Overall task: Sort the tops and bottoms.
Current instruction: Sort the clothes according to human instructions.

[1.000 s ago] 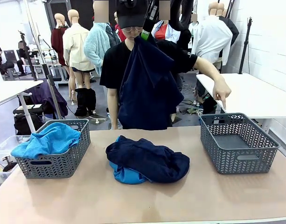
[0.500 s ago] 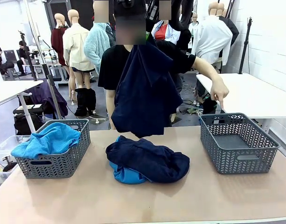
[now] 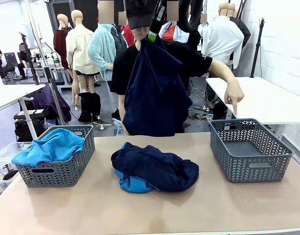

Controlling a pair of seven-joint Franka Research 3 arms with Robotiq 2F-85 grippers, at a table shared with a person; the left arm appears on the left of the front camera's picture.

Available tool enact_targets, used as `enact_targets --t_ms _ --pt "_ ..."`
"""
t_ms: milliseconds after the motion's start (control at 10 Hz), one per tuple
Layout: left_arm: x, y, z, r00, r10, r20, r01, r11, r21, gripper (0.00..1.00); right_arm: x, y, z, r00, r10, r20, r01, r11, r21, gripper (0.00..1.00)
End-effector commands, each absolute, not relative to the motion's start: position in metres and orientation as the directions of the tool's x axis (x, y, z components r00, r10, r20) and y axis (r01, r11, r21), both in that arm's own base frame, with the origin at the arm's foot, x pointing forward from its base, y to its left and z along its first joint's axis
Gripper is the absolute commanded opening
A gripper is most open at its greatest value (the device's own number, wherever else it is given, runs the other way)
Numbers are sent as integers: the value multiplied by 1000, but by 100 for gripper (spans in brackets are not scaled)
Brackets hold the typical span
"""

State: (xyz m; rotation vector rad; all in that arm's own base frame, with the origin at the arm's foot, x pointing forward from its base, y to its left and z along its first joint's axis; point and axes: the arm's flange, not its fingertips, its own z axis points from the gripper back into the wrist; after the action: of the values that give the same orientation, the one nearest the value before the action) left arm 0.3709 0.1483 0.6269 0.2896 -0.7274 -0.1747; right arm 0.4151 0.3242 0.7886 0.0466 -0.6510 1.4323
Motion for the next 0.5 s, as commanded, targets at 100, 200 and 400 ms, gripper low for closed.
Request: enact_targets --t_ms 100,200,400 --pt "371 147 627 738 -246 629 45 947 318 100 395 272 812 100 853 513 -846 344 -408 0" --pt "371 147 627 738 -246 629 45 947 318 100 382 246 817 143 825 547 -798 423 -429 0" --pt "371 147 627 738 -246 629 45 947 318 100 364 191 819 241 787 568 -686 552 -473 0"
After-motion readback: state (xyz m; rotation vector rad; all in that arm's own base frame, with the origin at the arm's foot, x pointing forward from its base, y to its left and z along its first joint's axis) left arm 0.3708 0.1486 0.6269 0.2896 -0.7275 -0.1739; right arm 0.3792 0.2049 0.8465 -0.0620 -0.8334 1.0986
